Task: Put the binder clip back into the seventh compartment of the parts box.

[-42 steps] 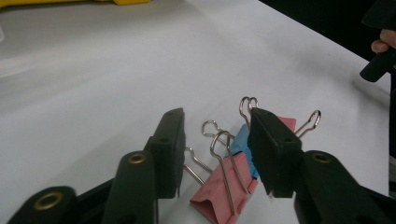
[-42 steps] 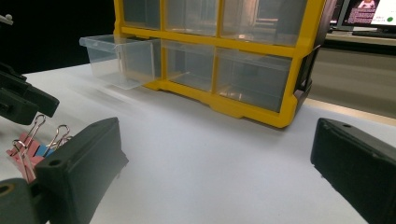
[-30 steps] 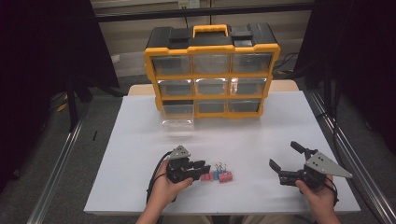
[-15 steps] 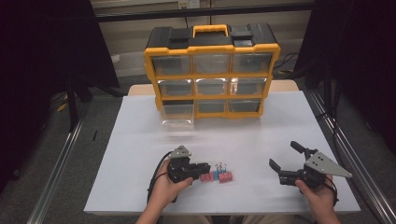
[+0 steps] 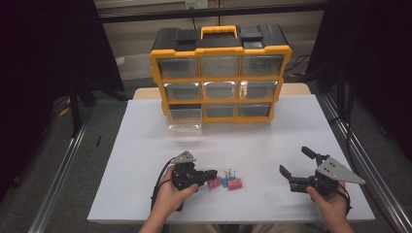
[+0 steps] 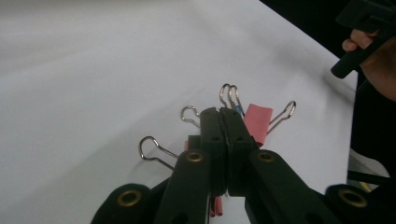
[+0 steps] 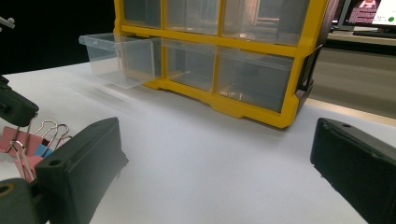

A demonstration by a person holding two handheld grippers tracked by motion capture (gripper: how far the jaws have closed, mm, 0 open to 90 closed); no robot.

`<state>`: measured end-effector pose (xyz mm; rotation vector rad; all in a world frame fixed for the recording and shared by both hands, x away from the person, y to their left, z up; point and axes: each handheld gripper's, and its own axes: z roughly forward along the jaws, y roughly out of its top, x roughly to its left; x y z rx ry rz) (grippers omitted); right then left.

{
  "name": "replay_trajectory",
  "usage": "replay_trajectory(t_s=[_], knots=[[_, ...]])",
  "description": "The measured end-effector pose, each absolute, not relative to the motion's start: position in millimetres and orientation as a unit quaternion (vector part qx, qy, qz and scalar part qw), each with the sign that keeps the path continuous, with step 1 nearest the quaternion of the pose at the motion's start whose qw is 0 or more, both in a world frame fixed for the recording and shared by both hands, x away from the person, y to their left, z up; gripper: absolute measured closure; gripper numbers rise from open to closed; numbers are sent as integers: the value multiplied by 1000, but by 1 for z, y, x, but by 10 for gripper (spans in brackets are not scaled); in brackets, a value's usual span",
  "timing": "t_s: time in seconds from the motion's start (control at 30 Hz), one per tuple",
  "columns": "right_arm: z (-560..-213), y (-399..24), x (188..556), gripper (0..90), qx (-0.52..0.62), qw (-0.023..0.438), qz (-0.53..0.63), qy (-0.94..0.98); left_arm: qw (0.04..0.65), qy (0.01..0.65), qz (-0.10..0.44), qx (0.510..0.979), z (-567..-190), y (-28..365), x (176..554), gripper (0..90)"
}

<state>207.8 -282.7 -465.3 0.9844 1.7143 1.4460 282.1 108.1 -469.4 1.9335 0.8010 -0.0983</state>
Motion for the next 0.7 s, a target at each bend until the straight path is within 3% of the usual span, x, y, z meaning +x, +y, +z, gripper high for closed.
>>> replay_trajectory(t_s=[0.3, 0.7], knots=[[-465, -283, 208, 19, 379, 341, 554, 658, 507, 331, -18, 796, -466, 110, 290, 893], [-465, -284, 208, 19, 376, 337, 556, 660, 491, 335, -30, 804, -475, 105, 285, 880]])
